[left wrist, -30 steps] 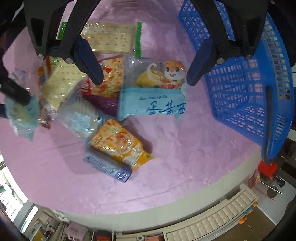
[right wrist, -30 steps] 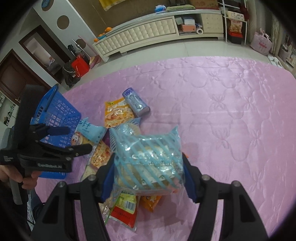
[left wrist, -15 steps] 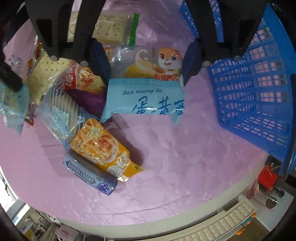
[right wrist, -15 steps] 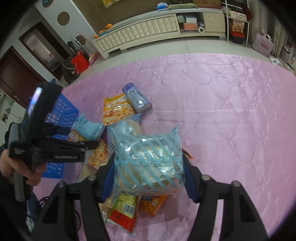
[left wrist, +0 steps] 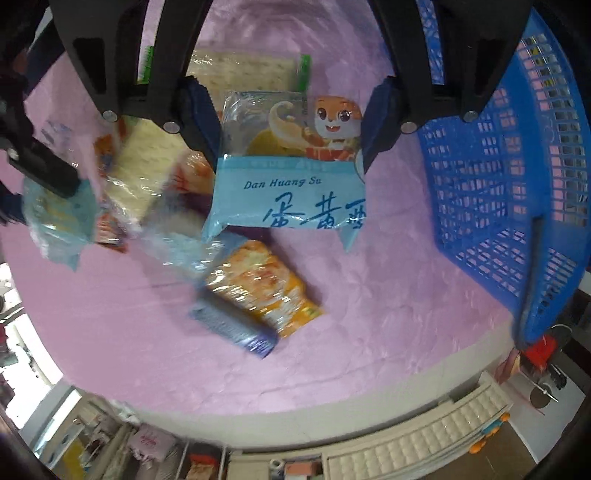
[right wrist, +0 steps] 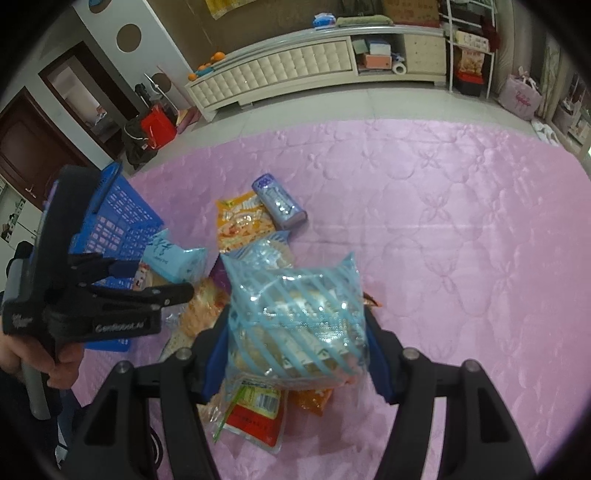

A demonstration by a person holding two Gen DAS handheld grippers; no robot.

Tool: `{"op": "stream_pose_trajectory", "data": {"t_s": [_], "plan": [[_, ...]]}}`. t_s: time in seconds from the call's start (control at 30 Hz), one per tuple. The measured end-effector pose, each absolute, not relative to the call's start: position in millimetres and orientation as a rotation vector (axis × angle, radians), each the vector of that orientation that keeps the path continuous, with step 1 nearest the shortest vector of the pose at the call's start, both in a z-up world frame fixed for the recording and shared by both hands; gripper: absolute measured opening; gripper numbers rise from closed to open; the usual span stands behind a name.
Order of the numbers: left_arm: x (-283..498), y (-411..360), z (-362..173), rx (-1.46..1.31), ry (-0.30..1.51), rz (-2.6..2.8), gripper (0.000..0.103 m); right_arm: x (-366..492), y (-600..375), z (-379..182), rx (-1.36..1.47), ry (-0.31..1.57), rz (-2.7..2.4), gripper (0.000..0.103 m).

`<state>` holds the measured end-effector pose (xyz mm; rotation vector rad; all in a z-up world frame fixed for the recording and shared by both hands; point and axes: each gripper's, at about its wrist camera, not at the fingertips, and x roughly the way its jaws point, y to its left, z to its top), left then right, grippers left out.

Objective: Organize snacks
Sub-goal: 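Carry both bags over the blue basket and release them inside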

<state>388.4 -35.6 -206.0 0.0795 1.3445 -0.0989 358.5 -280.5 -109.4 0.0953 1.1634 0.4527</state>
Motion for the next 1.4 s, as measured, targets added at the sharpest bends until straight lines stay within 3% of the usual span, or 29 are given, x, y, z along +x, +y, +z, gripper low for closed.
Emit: {"op": "stream_pose_trajectory", "data": {"t_s": [0.87, 1.4], "plan": [[269, -16, -63, 0.016, 1.087, -0.205, 0.065, 287, -244, 0, 0.058, 1.031, 0.452, 0.068], [243, 78, -19, -0.043, 1.03, -0.1, 0.065, 293, -147, 21, -0.018, 1.004, 0.559, 0.068]]}}
